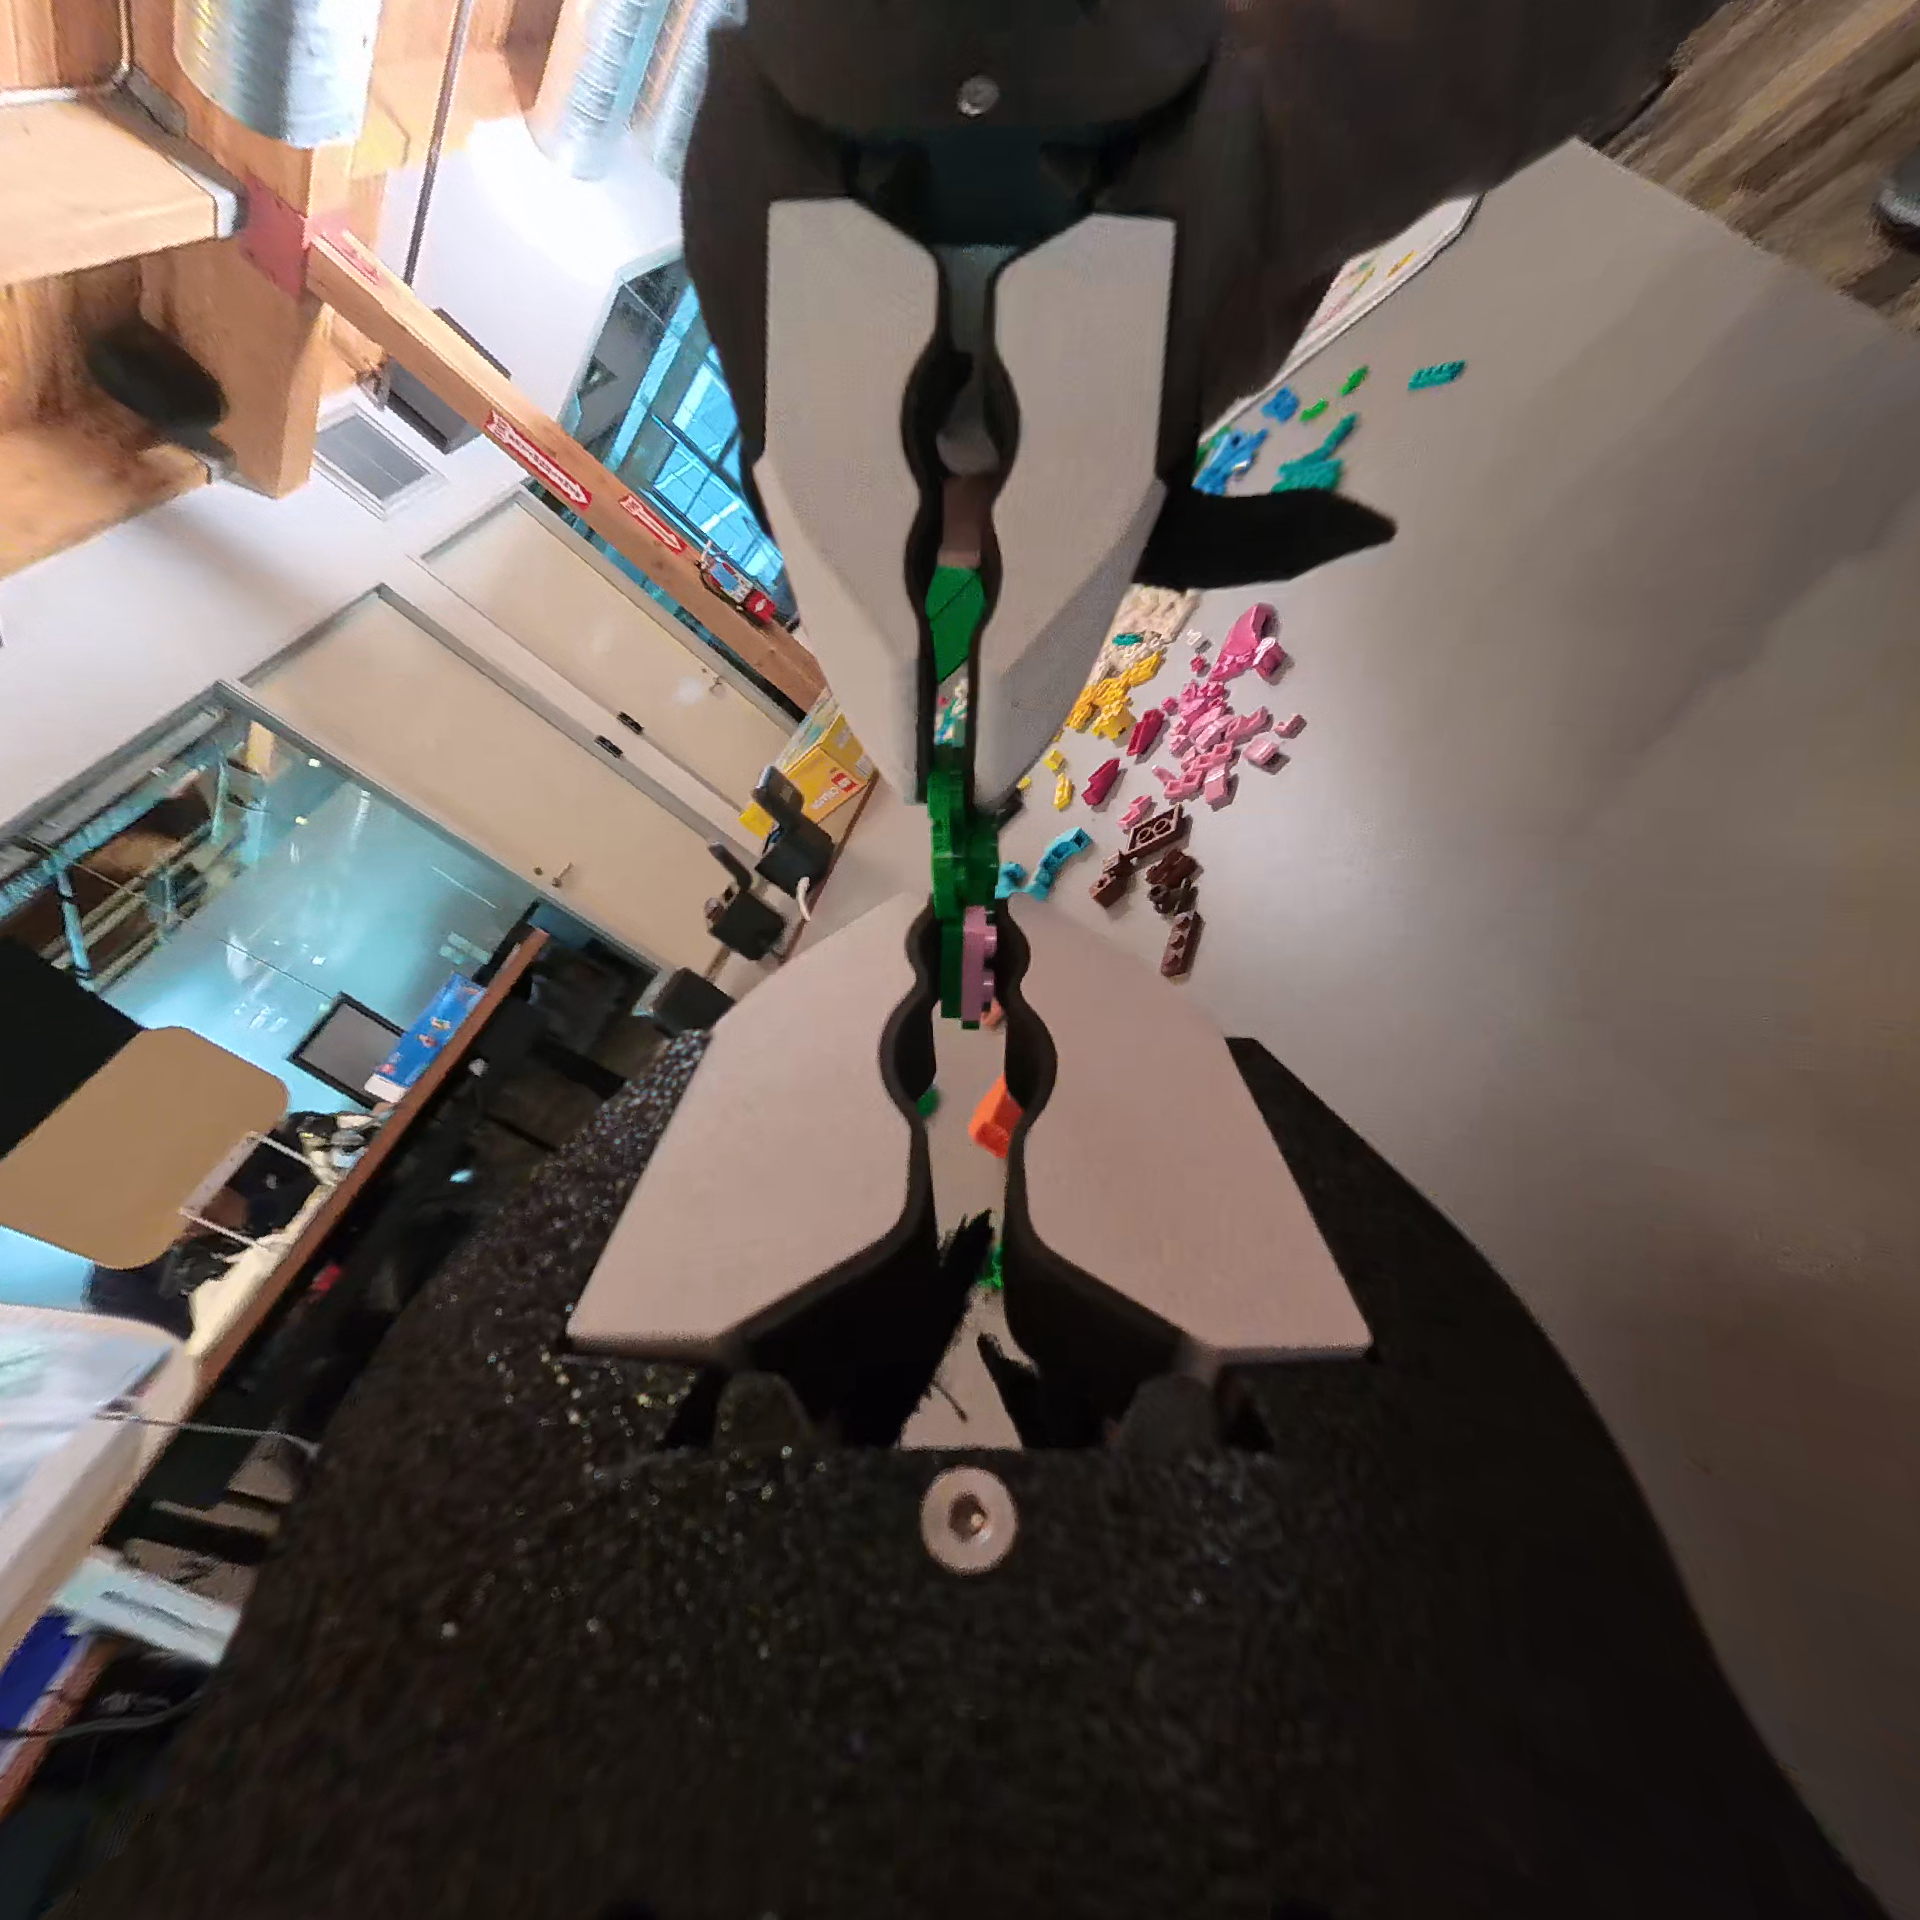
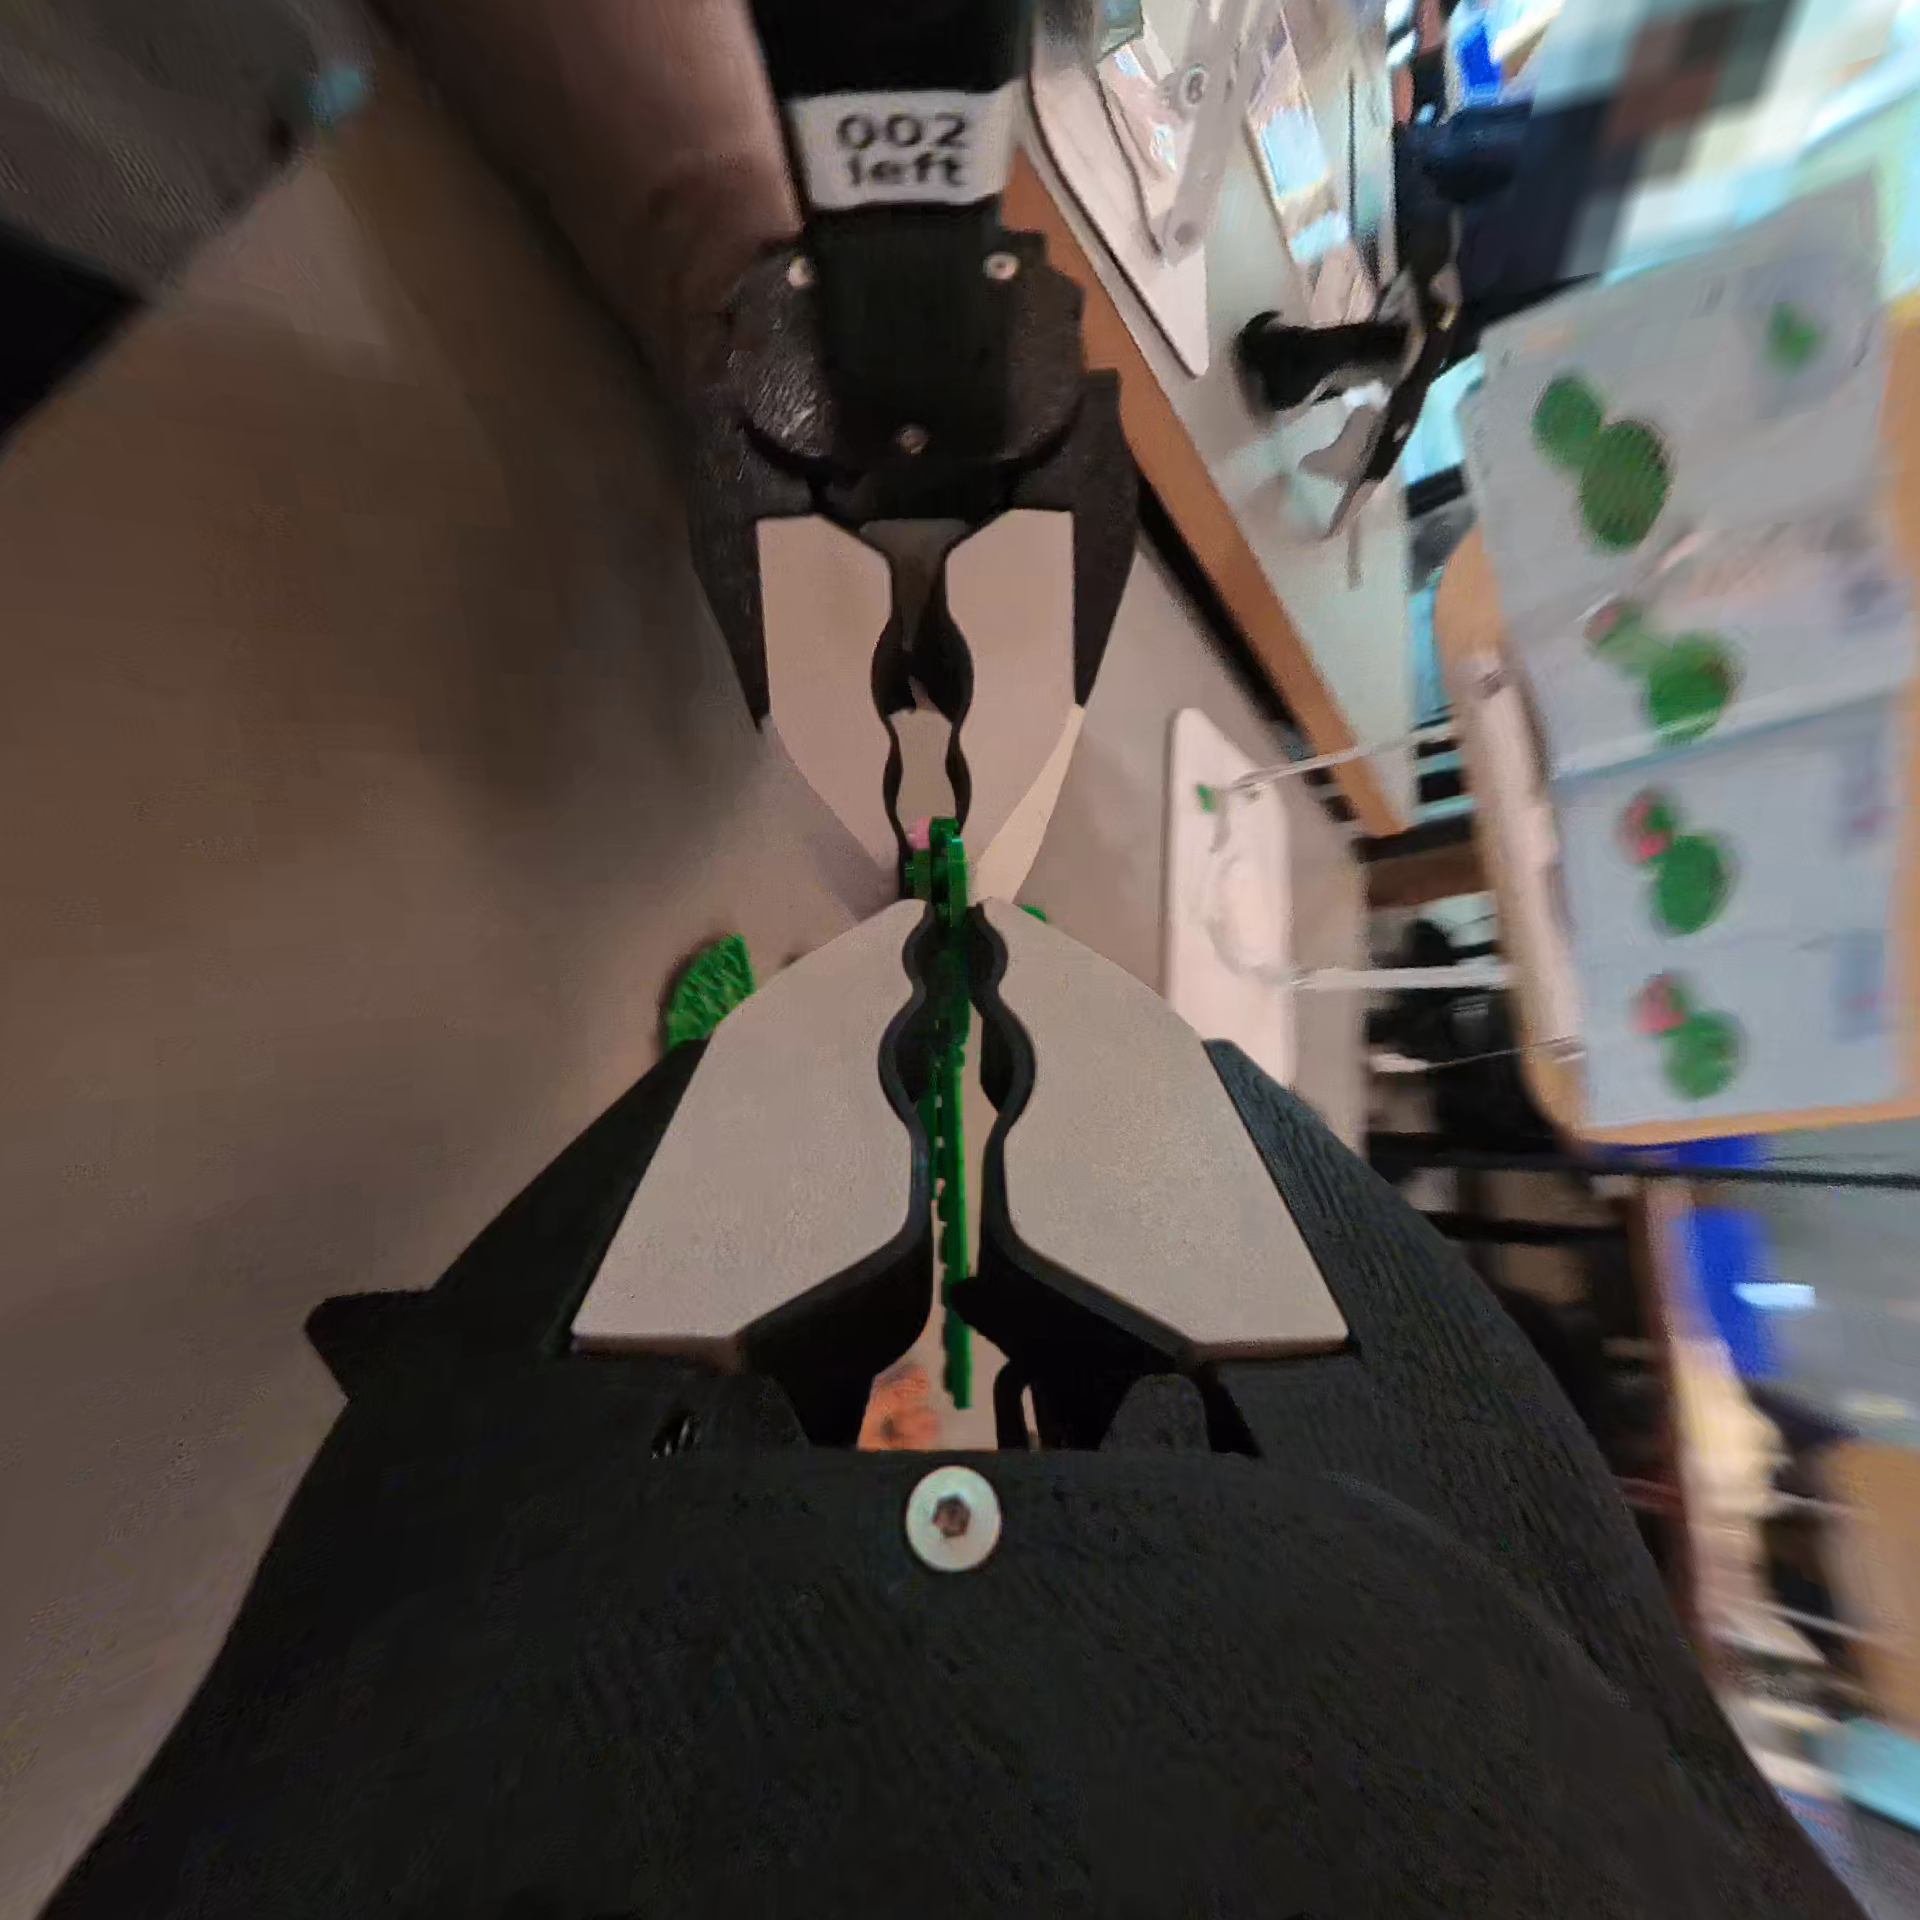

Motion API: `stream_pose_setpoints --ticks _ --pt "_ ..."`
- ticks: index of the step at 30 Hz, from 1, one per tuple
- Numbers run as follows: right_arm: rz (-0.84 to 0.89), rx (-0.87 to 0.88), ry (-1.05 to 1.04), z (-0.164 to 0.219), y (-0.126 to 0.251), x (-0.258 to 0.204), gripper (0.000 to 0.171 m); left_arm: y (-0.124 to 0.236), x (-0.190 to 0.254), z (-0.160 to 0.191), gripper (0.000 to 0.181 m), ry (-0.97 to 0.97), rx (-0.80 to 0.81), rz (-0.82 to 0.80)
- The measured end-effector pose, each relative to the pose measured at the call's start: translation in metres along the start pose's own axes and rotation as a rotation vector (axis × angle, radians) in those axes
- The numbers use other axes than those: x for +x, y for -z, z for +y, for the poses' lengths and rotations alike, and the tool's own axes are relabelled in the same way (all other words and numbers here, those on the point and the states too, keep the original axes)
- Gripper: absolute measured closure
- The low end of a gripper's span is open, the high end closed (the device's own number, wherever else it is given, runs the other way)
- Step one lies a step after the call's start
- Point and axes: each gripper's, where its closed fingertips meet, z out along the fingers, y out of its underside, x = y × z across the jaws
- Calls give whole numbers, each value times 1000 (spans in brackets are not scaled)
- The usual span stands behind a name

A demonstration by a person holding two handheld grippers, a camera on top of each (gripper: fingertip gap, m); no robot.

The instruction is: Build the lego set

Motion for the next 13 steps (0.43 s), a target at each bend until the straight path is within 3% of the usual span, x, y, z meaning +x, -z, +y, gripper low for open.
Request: stream_pose_setpoints --ticks 1,5,13 --pt "38 -27 100 0 0 -1 169 0 1 1 173 -32 -8 -11" --pt "106 -42 223 -1 3 -7 168 0 5 -2 173 -101 -2 -8" --pt "25 48 -66 4 15 -3 168 -3 20 -3 173 -44 23 80"
